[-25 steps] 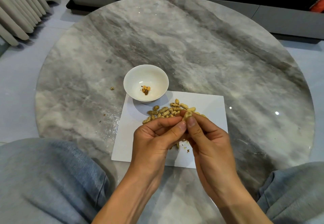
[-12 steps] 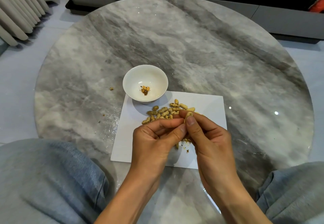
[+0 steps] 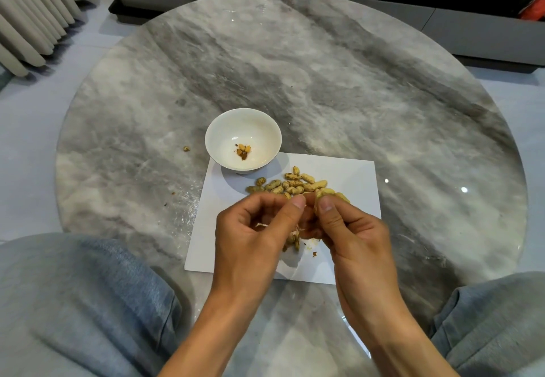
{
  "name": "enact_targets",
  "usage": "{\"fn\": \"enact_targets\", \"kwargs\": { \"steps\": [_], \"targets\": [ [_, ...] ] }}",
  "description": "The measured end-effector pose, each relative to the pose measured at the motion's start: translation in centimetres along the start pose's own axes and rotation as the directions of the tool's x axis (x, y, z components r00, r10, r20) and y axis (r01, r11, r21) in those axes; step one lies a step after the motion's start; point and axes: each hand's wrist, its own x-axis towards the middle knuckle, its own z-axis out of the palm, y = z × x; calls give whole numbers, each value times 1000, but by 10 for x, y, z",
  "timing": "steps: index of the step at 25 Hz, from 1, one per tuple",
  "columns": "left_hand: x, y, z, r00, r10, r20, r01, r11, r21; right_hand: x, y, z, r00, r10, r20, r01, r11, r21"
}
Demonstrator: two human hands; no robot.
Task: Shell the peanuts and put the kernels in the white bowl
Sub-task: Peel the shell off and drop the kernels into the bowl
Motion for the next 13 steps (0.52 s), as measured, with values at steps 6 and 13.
{"fn": "enact_targets", "kwargs": {
  "steps": [6,13],
  "targets": [
    [1,-6,2,967,-114,229,143,983,-117,-11,1,6,997,-40,64,44,997,-57],
    [-1,-15,5,973,-101,210,143,970,-196,-10,5,12,999,-44,29,45,998,-32]
  ]
}}
